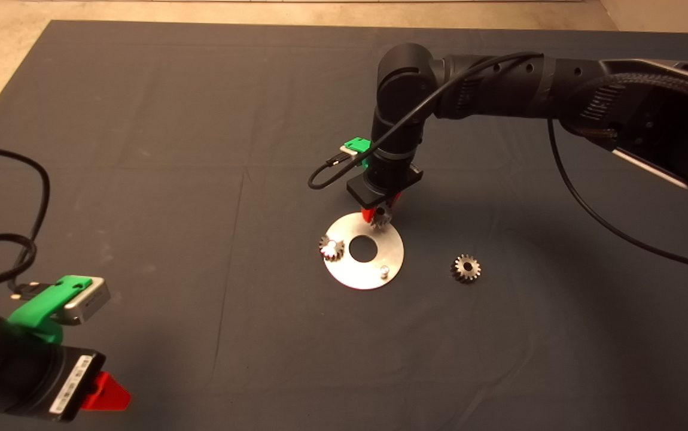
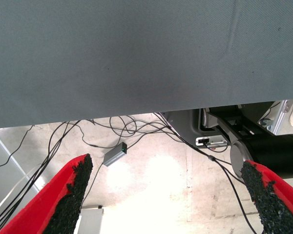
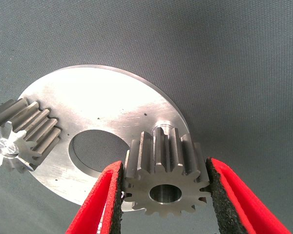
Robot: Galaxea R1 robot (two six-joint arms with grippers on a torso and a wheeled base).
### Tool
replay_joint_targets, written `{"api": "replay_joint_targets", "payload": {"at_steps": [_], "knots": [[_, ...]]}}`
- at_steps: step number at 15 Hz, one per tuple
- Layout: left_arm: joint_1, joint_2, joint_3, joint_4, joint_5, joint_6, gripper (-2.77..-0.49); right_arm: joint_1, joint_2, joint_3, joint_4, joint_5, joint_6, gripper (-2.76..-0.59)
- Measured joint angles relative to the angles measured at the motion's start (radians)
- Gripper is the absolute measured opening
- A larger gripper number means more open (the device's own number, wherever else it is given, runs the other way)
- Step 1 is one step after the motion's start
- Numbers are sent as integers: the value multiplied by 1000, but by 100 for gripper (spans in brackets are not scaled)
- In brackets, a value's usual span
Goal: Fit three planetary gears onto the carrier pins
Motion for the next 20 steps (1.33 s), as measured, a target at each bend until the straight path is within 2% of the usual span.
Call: {"api": "replay_joint_targets", "payload": {"at_steps": [7,13,20], "knots": [[0,0,0,-3,0,0,-109,0,0,-3,0,0,0,-228],[0,-5,2,-3,0,0,-109,-5,14,-70,-1,3,-1,-228],[0,-5,2,-4,0,0,-109,4,18,-84,-3,2,-3,-219]]}}
